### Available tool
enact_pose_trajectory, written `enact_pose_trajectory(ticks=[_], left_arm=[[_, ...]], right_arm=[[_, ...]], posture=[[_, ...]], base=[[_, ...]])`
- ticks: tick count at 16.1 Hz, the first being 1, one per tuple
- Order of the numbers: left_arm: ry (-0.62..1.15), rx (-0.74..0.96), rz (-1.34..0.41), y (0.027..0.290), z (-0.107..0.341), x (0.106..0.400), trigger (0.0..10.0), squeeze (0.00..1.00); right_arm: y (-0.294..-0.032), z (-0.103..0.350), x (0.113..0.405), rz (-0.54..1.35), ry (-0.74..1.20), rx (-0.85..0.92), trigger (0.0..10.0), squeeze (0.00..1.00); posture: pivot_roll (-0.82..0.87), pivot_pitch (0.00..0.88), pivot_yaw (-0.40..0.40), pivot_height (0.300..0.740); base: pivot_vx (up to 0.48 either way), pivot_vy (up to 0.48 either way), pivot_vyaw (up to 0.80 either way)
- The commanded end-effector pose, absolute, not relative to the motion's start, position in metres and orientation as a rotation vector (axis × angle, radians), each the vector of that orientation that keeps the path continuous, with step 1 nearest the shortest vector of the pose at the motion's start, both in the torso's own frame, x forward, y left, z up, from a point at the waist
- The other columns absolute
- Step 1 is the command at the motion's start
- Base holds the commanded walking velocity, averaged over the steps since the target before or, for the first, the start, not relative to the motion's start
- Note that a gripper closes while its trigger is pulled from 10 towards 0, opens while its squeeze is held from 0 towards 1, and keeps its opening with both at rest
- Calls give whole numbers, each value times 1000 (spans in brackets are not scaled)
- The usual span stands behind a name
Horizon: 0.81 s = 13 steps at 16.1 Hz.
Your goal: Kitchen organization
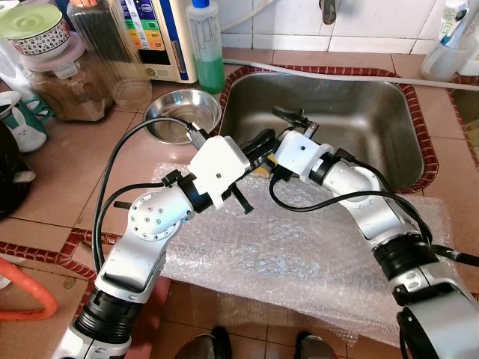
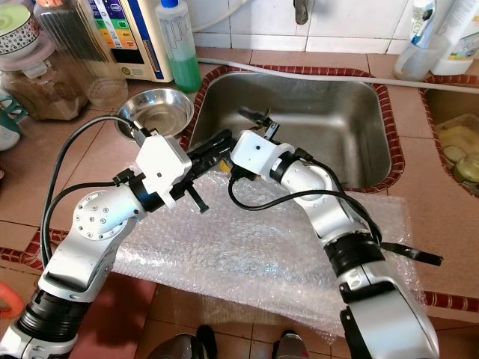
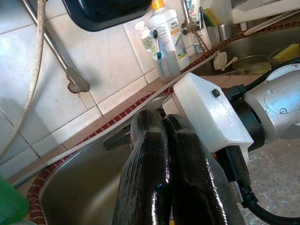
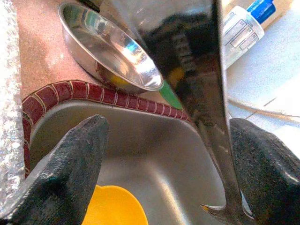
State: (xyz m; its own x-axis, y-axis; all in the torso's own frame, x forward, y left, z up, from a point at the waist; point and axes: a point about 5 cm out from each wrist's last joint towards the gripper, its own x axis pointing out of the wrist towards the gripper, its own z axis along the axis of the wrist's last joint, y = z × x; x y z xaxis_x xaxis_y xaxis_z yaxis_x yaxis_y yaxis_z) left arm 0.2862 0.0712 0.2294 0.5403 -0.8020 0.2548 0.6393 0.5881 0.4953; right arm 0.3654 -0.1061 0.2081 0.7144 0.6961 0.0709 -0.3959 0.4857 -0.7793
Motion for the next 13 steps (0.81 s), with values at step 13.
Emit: enact_pose_trajectory(ticks=[13], left_arm=[[-528,387,-877,71,235,284,0,0]], right_arm=[[-83,214,353,860,-517,-842,0,0]], posture=[[-161,236,126,740]], base=[[0,0,0]])
